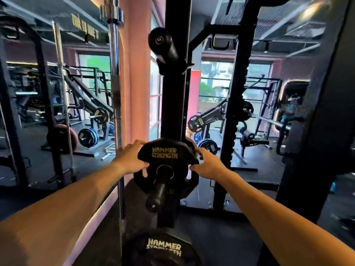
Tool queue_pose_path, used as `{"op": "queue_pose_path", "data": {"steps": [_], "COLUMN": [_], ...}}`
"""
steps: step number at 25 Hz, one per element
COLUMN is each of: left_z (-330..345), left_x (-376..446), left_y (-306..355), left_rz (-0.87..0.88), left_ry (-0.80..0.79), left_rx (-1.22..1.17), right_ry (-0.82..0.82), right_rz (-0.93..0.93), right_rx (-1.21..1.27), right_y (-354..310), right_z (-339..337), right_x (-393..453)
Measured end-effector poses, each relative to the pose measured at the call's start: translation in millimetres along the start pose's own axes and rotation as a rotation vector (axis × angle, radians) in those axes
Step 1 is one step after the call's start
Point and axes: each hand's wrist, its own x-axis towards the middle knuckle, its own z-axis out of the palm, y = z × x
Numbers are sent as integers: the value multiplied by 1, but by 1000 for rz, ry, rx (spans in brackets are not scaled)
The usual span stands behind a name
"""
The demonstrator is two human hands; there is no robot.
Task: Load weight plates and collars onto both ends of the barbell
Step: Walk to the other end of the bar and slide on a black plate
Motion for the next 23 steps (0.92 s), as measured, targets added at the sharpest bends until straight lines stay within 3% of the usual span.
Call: {"op": "queue_pose_path", "data": {"steps": [5, 10, 17, 23], "left_z": [23, 47, 49, 50], "left_x": [44, 51, 38, 0], "left_y": [-23, -47, -41, -33], "left_rz": [50, -64, -158, -226], "left_ry": [-77, -44, -20, 106], "left_rx": [-32, -411, -663, -741], "right_ry": [54, 129, 212, 164], "right_rz": [111, 264, 287, 255], "right_rx": [-4, 239, 486, 627], "right_y": [0, -2, -5, -9], "right_z": [30, 51, 57, 53], "right_x": [18, 26, 12, -11]}}
